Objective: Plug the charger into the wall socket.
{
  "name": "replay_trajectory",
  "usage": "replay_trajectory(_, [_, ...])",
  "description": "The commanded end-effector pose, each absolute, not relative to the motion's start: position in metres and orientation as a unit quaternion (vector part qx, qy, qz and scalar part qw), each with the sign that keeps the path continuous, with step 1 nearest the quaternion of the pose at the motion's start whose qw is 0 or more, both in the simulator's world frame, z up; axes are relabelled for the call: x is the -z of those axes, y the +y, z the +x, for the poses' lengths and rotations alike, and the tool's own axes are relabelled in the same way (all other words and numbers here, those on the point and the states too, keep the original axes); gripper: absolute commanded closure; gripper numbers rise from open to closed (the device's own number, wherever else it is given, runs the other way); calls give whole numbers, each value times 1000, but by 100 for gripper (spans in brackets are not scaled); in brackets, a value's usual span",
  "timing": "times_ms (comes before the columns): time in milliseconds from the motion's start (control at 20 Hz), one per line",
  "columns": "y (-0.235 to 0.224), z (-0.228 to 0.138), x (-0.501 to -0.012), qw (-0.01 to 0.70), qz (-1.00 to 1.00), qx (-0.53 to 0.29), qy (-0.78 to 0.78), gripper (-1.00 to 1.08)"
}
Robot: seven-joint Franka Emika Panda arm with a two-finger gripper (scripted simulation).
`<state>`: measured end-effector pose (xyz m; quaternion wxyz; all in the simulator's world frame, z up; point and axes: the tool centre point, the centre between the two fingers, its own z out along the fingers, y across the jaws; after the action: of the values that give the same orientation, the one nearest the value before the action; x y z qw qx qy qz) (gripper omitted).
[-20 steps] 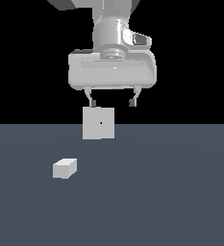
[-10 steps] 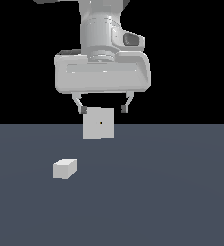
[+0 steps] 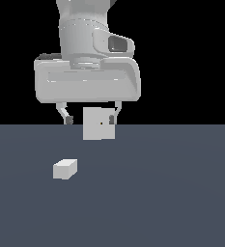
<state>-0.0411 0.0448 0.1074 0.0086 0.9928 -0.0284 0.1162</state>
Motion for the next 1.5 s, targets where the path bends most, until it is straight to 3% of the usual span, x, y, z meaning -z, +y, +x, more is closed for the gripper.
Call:
replay_trajectory(0, [52, -45, -101, 8, 991, -132, -32, -92])
replay_trajectory(750, [83, -56, -71, 11, 978, -203, -48, -92])
replay_trajectory(1450, [90, -58, -62, 12, 974, -219, -52, -92])
